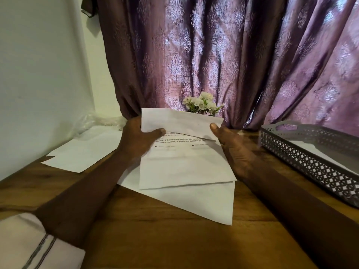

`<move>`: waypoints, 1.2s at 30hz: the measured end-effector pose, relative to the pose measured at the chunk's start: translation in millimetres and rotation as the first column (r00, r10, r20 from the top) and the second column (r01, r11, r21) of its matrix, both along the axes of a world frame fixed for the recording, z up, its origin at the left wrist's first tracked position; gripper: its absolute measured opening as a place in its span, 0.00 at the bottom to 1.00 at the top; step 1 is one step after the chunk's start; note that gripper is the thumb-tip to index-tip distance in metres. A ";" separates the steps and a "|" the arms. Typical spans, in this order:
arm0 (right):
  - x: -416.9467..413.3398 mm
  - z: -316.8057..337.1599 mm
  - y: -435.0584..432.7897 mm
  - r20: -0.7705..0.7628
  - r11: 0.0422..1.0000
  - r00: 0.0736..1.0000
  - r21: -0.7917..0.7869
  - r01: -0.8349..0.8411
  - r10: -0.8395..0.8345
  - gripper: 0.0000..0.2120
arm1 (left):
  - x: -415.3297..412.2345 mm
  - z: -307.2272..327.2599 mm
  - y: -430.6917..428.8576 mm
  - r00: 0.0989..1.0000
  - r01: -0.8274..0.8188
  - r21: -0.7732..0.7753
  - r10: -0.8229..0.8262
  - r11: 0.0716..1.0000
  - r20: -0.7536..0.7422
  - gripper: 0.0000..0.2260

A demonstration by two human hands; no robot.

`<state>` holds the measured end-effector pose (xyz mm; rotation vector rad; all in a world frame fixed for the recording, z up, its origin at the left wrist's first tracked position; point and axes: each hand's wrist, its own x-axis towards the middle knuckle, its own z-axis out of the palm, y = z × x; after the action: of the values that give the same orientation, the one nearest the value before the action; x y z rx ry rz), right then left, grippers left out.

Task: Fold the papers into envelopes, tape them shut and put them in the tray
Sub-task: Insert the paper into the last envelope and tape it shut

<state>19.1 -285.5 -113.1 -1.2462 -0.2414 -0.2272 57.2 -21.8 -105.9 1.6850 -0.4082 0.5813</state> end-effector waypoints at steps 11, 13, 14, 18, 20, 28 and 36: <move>8.8 -2.2 -11.6 -0.285 0.997 0.958 0.073 0.010 0.011 0.16 | -3.2 1.0 3.8 0.795 0.290 -0.360 -0.433 0.887 -0.425 0.24; 6.5 -1.7 -8.7 -0.291 1.000 0.957 0.024 0.001 0.006 0.14 | -1.0 0.2 5.0 0.797 0.303 -0.347 -0.436 0.887 -0.417 0.28; 5.8 -2.2 -5.6 -0.266 1.000 0.964 -0.017 0.008 -0.012 0.13 | -0.1 -0.4 4.5 0.815 0.304 -0.326 -0.422 0.895 -0.398 0.27; 6.6 -10.5 2.5 -0.125 0.998 0.992 -0.060 0.008 -0.015 0.18 | 2.7 -7.1 5.8 0.871 0.263 -0.205 -0.323 0.943 -0.370 0.16; 7.8 -11.5 0.8 -0.134 0.999 0.991 -0.050 0.007 -0.013 0.18 | 4.5 -10.4 7.0 0.861 0.281 -0.192 -0.335 0.940 -0.383 0.14; 4.5 -1.1 -4.3 -0.258 1.000 0.966 0.011 -0.017 0.020 0.16 | 5.2 0.2 10.6 0.757 0.359 -0.530 -0.572 0.769 -0.317 0.21; 2.1 -6.0 -3.1 -0.110 0.988 0.994 -0.151 -0.033 0.016 0.10 | 4.6 -2.7 7.5 0.994 0.081 0.422 -0.044 0.903 -0.095 0.14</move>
<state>21.3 -288.6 -119.0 -1.4026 -0.1825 -0.1202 61.8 -14.3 -108.6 2.0983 -0.5562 0.3875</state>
